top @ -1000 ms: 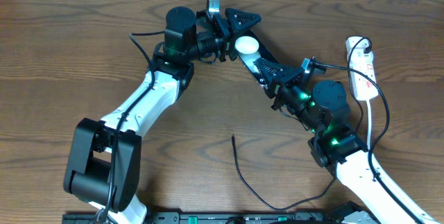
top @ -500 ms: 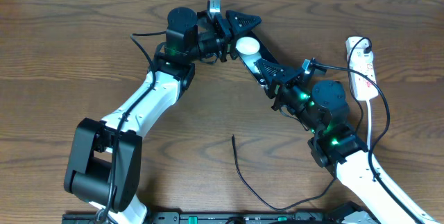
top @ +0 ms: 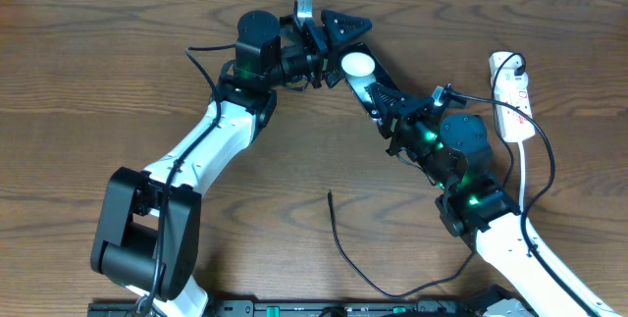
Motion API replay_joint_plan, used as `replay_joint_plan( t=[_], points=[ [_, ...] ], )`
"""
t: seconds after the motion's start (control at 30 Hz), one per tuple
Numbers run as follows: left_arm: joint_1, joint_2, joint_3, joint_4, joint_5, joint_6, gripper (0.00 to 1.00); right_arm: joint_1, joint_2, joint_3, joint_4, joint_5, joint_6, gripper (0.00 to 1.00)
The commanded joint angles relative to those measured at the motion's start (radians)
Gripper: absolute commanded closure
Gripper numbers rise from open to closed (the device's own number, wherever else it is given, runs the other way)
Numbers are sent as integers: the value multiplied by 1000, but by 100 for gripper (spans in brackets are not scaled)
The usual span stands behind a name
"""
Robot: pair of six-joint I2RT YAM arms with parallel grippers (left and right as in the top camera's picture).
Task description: Plug charger to phone and switch on socket
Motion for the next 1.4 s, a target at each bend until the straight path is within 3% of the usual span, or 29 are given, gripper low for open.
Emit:
replay_joint_plan(
  t=[0.0, 0.07, 0.13, 0.7, 0.97, 1.2, 1.37],
  points=[
    [-5, -26, 12, 8, 9, 14, 30, 7, -10, 13, 11, 22, 0, 99],
    [-9, -26, 12, 8, 9, 14, 40, 7, -10, 13, 11, 22, 0, 99],
    [-18, -26, 12, 8, 8, 14, 42, 7, -10, 13, 11, 22, 0, 99],
    [-34, -26, 12, 8, 13, 14, 43, 7, -10, 13, 16, 10, 0, 99],
    [-35, -26, 12, 8, 16, 14, 64, 7, -10, 13, 19, 4, 0, 99],
    [-35, -26, 12, 8, 16, 15, 68, 7, -10, 13, 19, 3, 0, 99],
    [-35, -26, 12, 8, 16, 15, 80, 7, -10, 13, 19, -3, 0, 99]
  ],
)
